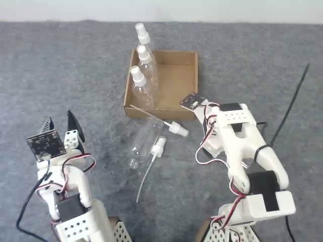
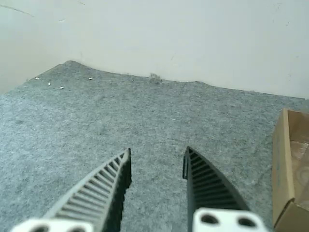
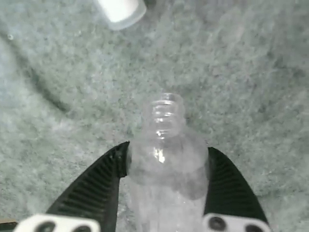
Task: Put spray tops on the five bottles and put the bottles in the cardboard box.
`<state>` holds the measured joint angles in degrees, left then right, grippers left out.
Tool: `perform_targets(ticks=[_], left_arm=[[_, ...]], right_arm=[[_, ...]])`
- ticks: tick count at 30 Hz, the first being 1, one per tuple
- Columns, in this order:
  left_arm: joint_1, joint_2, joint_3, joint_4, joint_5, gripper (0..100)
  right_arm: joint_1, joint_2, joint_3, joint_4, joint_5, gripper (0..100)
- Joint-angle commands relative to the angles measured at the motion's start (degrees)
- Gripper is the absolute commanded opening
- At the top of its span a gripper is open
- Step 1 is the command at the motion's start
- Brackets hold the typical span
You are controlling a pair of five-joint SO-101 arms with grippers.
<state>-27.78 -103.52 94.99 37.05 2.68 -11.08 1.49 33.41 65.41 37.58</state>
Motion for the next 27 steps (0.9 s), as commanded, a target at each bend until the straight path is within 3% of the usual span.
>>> perform_targets(ticks=[1,11,20,27], left_arm=[[-0.4,-0.9,-0.5,-2.0,0.0,17],[-0.4,-0.9,-0.5,-2.0,0.0,17],[-0.2,-0.9,-0.5,-2.0,0.0,17],[-0.2,-0.9,-0.5,-2.0,0.0,17]], right_arm=[[0.5,-1.9,-2.8,-0.5,0.2,10.4],[0.0,-16.7,-2.5,9.3,-1.0,8.4],[-1.8,-27.4,-2.3,11.4,-13.9,8.3],[-7.6,-32.7,-2.3,11.4,-25.3,8.3]])
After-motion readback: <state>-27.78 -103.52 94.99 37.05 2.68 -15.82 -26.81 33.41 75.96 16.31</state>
